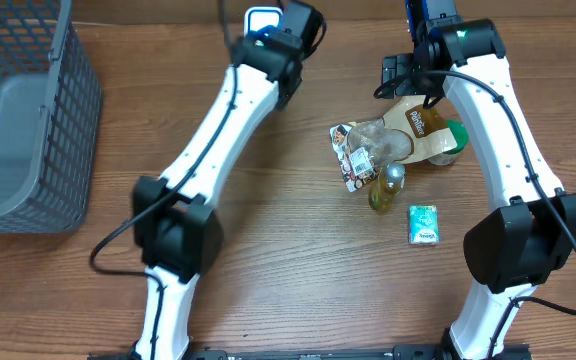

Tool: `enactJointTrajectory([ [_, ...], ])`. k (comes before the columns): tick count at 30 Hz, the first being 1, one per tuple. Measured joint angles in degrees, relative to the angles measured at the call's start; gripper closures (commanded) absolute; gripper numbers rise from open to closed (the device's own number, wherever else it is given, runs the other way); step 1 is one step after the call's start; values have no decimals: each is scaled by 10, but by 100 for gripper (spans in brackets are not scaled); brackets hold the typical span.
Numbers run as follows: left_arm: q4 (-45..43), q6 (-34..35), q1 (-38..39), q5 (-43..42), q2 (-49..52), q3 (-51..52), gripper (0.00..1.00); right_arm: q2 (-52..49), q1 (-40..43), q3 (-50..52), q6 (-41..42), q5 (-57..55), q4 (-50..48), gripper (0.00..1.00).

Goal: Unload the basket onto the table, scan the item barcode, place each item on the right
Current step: 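Lower the wipes pack below the scanner and release the left gripper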

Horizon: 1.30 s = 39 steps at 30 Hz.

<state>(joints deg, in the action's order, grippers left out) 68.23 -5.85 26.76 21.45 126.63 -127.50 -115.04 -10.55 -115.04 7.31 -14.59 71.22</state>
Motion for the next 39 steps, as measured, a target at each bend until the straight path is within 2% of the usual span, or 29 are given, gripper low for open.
enactJointTrajectory([
  [3, 70, 106, -2, -79, -15, -1, 96, 0, 0, 0, 0, 0, 0, 0],
  [6, 100, 194, -3, -120, -15, 30, 95, 0, 0, 0, 0, 0, 0, 0],
  [9, 105, 259, 0, -150, -13, 86, 95, 0, 0, 0, 0, 0, 0, 0],
  [12, 99, 296, 7, -179, -8, 133, 89, 0, 0, 0, 0, 0, 0, 0],
  [14, 94, 311, 11, -196, -3, 162, 84, 0, 0, 0, 0, 0, 0, 0],
  [15, 90, 315, 14, -203, -1, 173, 78, 0, 0, 0, 0, 0, 0, 0],
  [18, 67, 329, 18, -228, 0, 199, 37, 0, 0, 0, 0, 0, 0, 0],
  [19, 62, 332, 18, -233, 0, 203, 26, 0, 0, 0, 0, 0, 0, 0],
  [20, 59, 334, 18, -239, 0, 206, 21, 0, 0, 0, 0, 0, 0, 0],
  [31, 81, 327, 16, -274, 0, 197, 18, 0, 0, 0, 0, 0, 0, 0],
  [33, 83, 327, 16, -275, -3, 188, 13, 0, 0, 0, 0, 0, 0, 0],
  [34, 83, 326, 16, -275, -7, 186, 0, 0, 0, 0, 0, 0, 0, 0],
  [39, 91, 323, 10, -255, -42, 183, 0, 0, 0, 0, 0, 0, 0, 0],
])
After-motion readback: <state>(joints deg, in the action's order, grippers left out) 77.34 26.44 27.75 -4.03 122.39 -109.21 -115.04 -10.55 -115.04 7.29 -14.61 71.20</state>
